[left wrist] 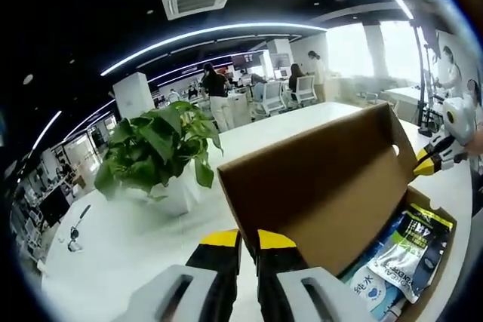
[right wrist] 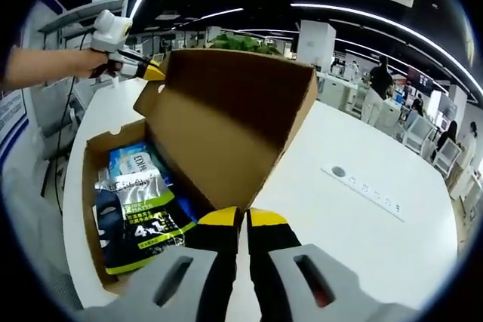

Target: Operate the shoe box by opening the lid, removing the specified soft item, and placing it in the target area until the item is outside and the box remains undamaged.

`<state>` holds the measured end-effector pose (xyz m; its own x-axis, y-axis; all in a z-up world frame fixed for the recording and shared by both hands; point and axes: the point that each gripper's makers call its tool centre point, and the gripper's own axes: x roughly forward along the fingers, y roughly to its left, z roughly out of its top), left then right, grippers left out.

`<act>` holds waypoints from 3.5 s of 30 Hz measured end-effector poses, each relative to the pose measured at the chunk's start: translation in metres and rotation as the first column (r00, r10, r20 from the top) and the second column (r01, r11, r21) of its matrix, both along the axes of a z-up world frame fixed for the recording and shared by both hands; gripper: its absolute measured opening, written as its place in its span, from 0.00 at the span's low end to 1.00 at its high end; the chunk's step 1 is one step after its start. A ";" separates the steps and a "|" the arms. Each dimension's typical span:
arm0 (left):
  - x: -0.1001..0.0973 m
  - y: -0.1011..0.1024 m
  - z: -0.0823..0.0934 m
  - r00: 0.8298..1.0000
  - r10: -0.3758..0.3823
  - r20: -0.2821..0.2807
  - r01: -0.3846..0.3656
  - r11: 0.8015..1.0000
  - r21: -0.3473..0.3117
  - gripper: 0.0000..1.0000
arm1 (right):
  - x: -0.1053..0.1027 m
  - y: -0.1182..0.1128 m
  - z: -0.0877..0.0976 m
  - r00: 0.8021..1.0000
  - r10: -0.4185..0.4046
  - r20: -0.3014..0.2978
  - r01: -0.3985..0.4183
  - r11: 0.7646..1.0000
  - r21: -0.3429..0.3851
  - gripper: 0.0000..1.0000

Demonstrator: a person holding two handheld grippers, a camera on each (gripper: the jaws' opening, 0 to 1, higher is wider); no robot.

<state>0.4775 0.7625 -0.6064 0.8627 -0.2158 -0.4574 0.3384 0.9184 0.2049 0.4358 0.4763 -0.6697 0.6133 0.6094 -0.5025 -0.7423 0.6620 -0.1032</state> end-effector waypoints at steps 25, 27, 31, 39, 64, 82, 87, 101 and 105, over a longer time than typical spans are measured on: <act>-0.025 0.014 -0.044 0.989 0.082 -0.123 -0.083 0.997 -0.006 0.05 | 0.016 0.001 -0.005 1.000 0.019 0.016 -0.018 1.000 -0.016 0.02; -0.026 0.014 -0.046 0.989 0.089 -0.119 -0.089 0.996 0.000 0.04 | 0.017 0.001 -0.006 1.000 0.018 0.014 -0.018 1.000 -0.017 0.02; -0.028 0.014 -0.048 0.988 0.094 -0.120 -0.096 0.995 -0.007 0.02 | 0.019 0.001 -0.007 1.000 0.016 0.008 -0.016 1.000 -0.017 0.03; -0.024 0.013 -0.053 0.987 0.097 -0.125 -0.097 0.995 0.005 0.02 | 0.022 0.001 -0.010 1.000 0.005 -0.011 -0.005 1.000 -0.014 0.03; -0.016 0.011 -0.065 0.985 0.084 -0.151 -0.080 0.996 0.034 0.01 | 0.029 0.000 -0.019 0.997 -0.031 -0.066 0.030 1.000 -0.005 0.04; -0.017 0.003 -0.056 0.986 0.067 -0.155 -0.061 0.997 0.041 0.02 | 0.030 0.000 -0.017 0.994 -0.071 -0.088 0.070 0.997 -0.012 0.09; -0.021 -0.005 -0.048 0.989 0.054 -0.141 -0.046 0.997 0.060 0.07 | 0.027 -0.001 -0.009 0.993 -0.077 -0.084 0.078 0.997 0.008 0.16; -0.057 -0.031 -0.048 0.975 0.019 -0.219 -0.017 1.000 0.013 0.20 | -0.004 -0.011 0.005 0.991 -0.075 -0.111 0.078 0.997 0.026 0.31; -0.072 -0.039 -0.055 0.968 -0.019 -0.248 0.025 0.999 0.021 0.23 | -0.016 -0.015 0.007 0.990 -0.072 -0.118 0.076 0.997 0.029 0.36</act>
